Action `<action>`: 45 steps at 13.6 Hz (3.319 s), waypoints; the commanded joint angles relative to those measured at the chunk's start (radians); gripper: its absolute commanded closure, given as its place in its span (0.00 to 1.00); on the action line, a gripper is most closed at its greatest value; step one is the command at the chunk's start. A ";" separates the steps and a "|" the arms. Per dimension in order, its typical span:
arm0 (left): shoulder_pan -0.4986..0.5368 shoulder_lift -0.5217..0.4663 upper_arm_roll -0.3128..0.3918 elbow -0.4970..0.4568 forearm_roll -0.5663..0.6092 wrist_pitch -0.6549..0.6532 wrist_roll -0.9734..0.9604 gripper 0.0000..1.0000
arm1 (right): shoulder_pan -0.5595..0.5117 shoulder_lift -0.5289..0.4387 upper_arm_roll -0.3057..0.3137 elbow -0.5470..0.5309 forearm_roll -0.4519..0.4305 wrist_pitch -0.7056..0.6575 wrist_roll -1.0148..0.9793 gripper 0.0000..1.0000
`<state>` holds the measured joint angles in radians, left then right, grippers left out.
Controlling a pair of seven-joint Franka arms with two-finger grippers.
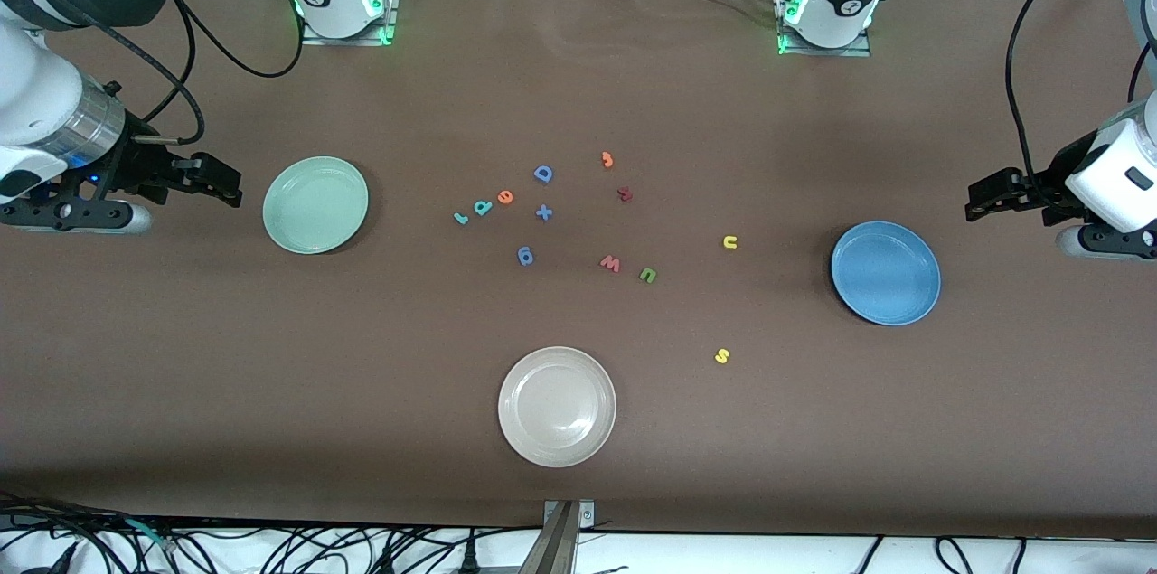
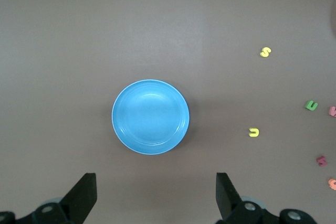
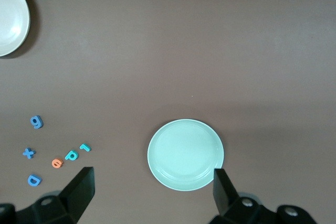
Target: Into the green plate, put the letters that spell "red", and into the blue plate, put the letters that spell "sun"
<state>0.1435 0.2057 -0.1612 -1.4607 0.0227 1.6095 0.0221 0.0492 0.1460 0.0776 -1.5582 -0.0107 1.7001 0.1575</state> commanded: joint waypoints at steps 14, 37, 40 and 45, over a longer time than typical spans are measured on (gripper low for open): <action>-0.001 -0.005 0.000 0.014 0.006 -0.020 -0.013 0.00 | 0.003 -0.016 -0.001 -0.023 0.009 0.007 0.011 0.00; -0.209 0.282 -0.037 0.022 -0.017 0.208 -0.090 0.00 | 0.037 0.018 -0.002 -0.014 0.021 0.010 0.056 0.00; -0.232 0.392 -0.037 0.022 -0.012 0.441 -0.071 0.00 | 0.047 0.049 0.017 -0.017 0.021 0.029 0.120 0.00; -0.284 0.540 -0.034 0.017 -0.001 0.771 -0.071 0.00 | 0.051 0.105 0.149 -0.049 0.018 0.070 0.334 0.00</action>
<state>-0.1107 0.6956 -0.2064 -1.4697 0.0226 2.3055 -0.0658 0.1030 0.2408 0.1864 -1.5787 -0.0022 1.7377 0.4182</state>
